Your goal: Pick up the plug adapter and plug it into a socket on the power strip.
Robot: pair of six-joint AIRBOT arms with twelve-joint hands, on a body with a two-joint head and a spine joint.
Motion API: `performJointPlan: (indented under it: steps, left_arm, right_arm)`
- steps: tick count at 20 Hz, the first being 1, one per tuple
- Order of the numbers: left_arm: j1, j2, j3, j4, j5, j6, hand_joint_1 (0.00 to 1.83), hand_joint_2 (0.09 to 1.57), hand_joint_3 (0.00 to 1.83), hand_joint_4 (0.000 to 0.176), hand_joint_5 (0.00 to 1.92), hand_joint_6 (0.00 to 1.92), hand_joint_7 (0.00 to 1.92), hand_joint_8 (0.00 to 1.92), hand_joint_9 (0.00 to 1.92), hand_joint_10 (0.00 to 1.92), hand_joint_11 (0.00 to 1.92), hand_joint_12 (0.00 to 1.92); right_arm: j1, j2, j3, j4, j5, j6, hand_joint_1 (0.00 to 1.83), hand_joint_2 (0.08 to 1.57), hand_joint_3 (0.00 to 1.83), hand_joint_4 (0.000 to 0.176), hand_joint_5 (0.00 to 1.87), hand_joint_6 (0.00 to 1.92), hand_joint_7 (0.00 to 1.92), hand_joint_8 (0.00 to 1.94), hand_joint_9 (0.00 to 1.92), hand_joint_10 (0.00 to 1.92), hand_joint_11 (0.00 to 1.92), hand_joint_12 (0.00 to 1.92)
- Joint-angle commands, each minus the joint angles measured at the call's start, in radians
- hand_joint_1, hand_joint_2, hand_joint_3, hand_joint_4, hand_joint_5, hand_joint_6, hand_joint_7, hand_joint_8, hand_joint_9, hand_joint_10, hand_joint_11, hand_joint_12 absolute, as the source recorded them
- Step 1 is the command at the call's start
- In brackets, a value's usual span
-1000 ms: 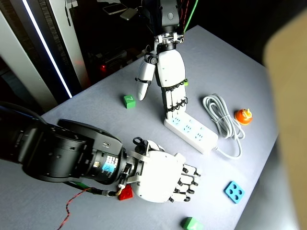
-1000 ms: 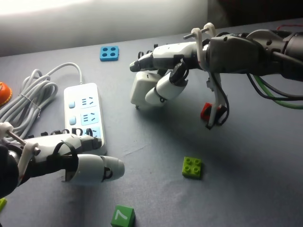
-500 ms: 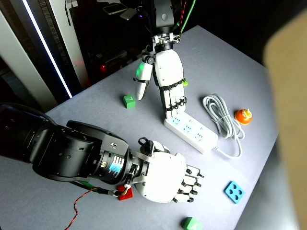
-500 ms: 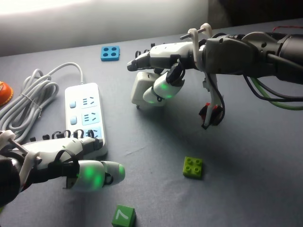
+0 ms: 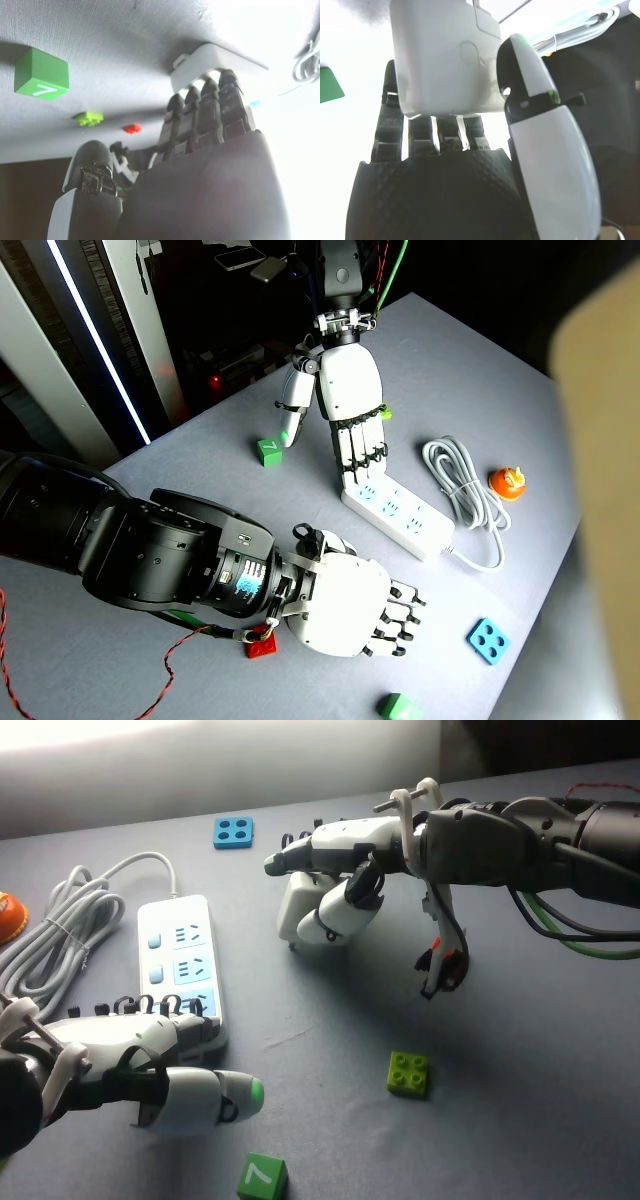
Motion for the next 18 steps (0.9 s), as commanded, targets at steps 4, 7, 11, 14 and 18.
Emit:
performJointPlan:
  steps: [4,7,11,14,18]
  left_arm:
    - [0.004,-0.011,-0.007,-0.009,0.115,-0.003,0.0,1.3,0.0,0.0,0.07,0.0,0.07,0.0,0.05,0.0,0.02,0.02]
    - [0.005,-0.011,-0.006,-0.009,0.118,-0.003,0.0,1.29,0.0,0.0,0.08,0.0,0.07,0.0,0.06,0.01,0.02,0.03]
    - [0.005,-0.009,-0.004,-0.009,0.122,-0.003,0.0,1.29,0.0,0.0,0.07,0.0,0.07,0.0,0.07,0.01,0.02,0.04]
    - [0.005,-0.009,-0.005,-0.009,0.125,0.011,0.0,1.3,0.0,0.0,0.07,0.0,0.07,0.0,0.07,0.0,0.01,0.04]
    - [0.007,-0.008,-0.005,-0.009,0.13,0.016,0.01,1.29,0.0,0.0,0.07,0.0,0.07,0.0,0.06,0.0,0.01,0.04]
  right_arm:
    - [-0.009,-0.004,0.008,0.009,0.109,0.007,0.97,1.21,0.0,0.0,0.17,0.0,0.13,0.0,0.14,0.0,0.0,0.72]
    - [-0.008,-0.006,0.009,0.009,0.109,0.007,0.96,1.22,0.0,0.0,0.16,0.0,0.14,0.0,0.15,0.0,0.0,0.7]
    - [-0.01,-0.008,0.009,0.009,0.109,0.007,0.96,1.21,0.0,0.0,0.2,0.01,0.17,0.0,0.16,0.0,0.0,0.74]
    - [-0.009,-0.008,0.009,0.009,0.109,0.007,0.98,1.19,0.0,0.0,0.19,0.0,0.16,0.0,0.16,0.0,0.0,0.74]
    - [-0.009,-0.008,0.01,0.009,0.11,0.007,0.94,1.2,0.0,0.0,0.17,0.0,0.15,0.0,0.14,0.0,0.0,0.71]
